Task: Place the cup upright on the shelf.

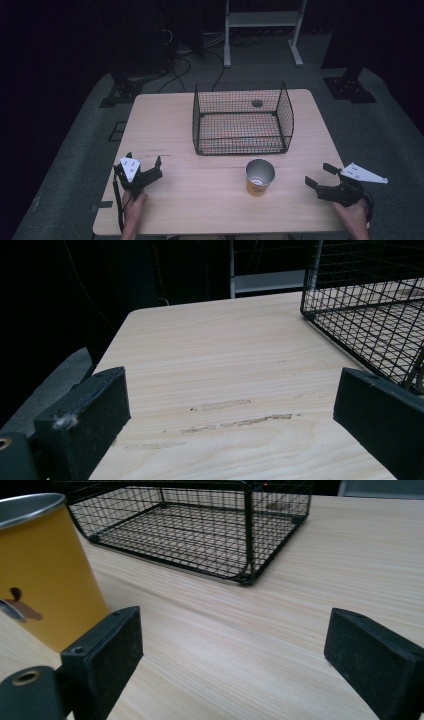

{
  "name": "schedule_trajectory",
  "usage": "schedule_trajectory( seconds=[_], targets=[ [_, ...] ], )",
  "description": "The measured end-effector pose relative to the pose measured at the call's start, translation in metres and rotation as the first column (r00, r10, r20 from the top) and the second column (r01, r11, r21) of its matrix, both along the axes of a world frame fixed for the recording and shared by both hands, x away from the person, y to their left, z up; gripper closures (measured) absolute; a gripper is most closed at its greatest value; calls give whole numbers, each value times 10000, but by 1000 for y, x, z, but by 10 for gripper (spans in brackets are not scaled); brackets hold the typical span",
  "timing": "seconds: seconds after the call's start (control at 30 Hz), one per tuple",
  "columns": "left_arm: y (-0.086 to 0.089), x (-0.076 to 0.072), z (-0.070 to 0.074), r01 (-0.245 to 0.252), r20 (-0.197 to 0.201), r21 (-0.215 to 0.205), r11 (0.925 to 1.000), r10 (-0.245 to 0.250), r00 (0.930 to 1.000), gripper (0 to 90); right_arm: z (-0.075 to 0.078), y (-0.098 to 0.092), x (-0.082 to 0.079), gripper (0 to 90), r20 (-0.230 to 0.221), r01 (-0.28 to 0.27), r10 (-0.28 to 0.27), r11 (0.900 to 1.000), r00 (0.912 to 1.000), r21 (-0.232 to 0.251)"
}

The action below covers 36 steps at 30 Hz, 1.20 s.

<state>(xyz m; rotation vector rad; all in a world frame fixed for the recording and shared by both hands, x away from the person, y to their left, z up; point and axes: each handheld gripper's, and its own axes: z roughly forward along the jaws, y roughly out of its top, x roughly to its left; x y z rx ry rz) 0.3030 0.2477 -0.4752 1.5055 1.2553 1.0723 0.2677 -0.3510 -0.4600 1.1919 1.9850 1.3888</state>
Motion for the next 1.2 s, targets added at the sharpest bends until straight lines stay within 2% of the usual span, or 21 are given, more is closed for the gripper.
schedule_trajectory(
  seconds=[0.3,0.8,0.93,1.03,1.2],
  targets=[
    [-1,-1,0,-3,-15,19,10000,3,10000,8,8,7,1,30,79,-302,302,9995,9995,-19],
    [0,-1,0,15,4,-17,10000,-15,10000,8,20,9,-15,3,153,-915,912,9957,9957,168],
    [0,-1,0,17,11,-30,10000,-17,10000,8,23,19,-18,2,43,-1467,1467,9891,9892,140],
    [0,-1,0,26,14,-23,10000,-26,10000,8,25,25,-20,2,85,-1646,1645,9862,9863,158],
    [0,-1,0,16,7,-49,10000,-16,10000,8,30,45,-21,2,146,-2308,2307,9730,9729,25]
  ],
)
